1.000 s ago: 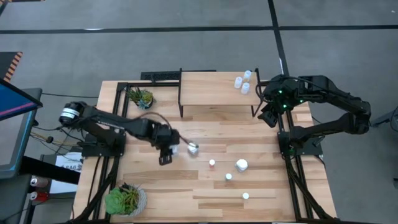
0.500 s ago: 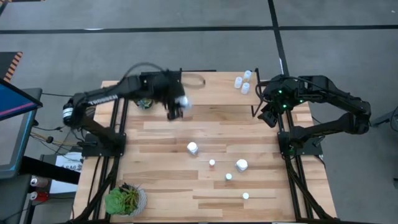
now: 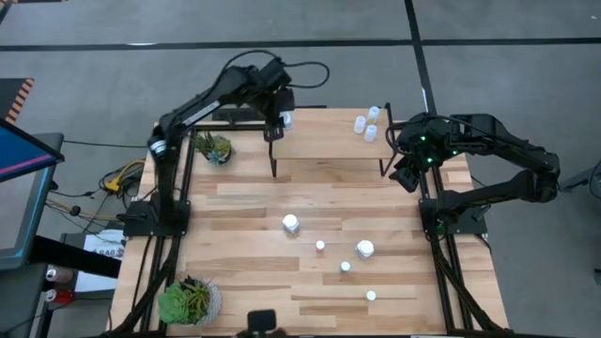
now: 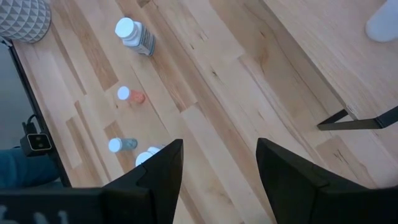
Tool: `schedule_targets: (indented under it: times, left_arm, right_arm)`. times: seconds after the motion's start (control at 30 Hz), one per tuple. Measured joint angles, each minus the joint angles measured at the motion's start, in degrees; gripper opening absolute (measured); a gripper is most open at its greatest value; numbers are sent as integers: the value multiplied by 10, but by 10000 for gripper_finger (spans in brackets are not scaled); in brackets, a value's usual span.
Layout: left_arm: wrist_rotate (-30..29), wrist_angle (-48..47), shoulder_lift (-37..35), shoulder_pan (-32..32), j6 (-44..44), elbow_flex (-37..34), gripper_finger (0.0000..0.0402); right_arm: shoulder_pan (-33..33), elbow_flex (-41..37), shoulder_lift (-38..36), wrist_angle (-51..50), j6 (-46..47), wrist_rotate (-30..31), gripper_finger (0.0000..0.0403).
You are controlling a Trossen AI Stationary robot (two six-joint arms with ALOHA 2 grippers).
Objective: Pick and place medicine bottles onto shelf by color
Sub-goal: Put the top left white and blue pill bottle on the shelf
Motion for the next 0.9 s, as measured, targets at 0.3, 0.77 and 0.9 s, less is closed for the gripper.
schedule_targets:
  times: [0.3, 0.77, 0.9]
  left_arm:
    - [26, -30, 83, 23, 75, 84, 149]
    - [5, -23, 86, 28, 118, 68, 159]
    - [-5, -16, 86, 28, 110, 69, 172]
  right_arm:
    - [0, 0, 0, -1, 0, 0, 224]
    - [0, 0, 0, -1, -5, 0, 224]
    - [0, 0, 0, -1, -5, 0, 224]
